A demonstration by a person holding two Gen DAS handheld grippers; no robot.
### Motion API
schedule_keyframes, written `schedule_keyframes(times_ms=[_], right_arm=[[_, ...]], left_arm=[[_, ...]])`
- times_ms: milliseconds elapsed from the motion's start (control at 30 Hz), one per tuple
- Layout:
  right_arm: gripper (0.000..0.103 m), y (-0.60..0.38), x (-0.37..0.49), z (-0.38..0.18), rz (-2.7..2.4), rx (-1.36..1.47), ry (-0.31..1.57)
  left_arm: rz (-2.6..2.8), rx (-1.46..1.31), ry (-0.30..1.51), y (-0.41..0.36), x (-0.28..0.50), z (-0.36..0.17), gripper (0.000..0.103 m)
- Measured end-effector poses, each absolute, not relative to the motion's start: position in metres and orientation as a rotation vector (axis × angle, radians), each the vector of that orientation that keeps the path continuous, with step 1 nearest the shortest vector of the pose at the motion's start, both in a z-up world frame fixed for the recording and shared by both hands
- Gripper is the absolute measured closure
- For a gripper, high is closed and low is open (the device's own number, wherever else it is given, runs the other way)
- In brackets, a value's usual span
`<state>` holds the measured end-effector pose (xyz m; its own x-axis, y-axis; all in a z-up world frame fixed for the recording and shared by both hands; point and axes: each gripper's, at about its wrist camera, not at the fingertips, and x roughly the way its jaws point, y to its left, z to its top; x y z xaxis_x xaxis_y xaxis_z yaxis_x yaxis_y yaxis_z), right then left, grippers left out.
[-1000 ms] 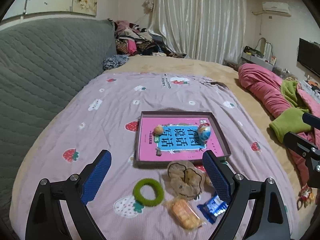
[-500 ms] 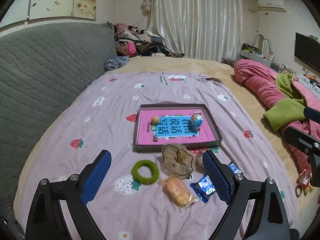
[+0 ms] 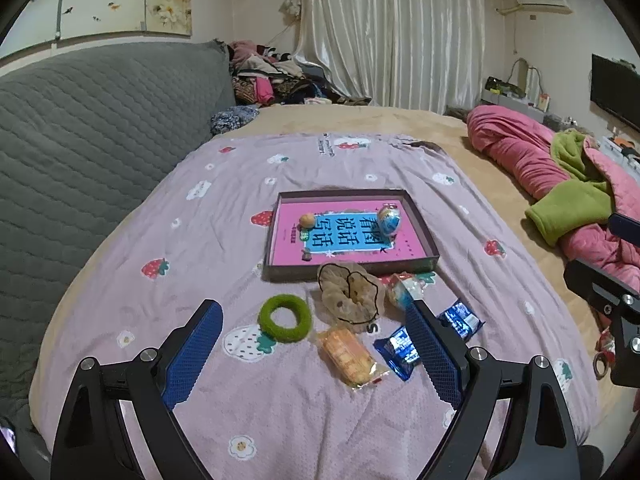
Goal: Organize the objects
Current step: 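Withdraw both grippers from the tray toward the remaining snacks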
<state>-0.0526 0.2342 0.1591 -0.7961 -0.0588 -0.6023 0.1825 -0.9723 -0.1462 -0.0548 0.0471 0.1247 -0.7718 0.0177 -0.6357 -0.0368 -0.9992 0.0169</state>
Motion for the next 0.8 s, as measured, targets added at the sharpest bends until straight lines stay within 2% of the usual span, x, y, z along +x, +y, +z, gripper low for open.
schedule_keyframes(times_ms=[267,800], right_arm=[[0.001,0.237,-0.051,0.139,-2.888,0.950,0.390],[0.001,0.263,-0.061,0.098,-2.866,1.051,0.316]], left_arm=[[2.944,-1.056,0.040,0.055,-0.053,0.117,0.010],[2.910,-1.141,0.068,0.069,-0.061,0.083,0.010]])
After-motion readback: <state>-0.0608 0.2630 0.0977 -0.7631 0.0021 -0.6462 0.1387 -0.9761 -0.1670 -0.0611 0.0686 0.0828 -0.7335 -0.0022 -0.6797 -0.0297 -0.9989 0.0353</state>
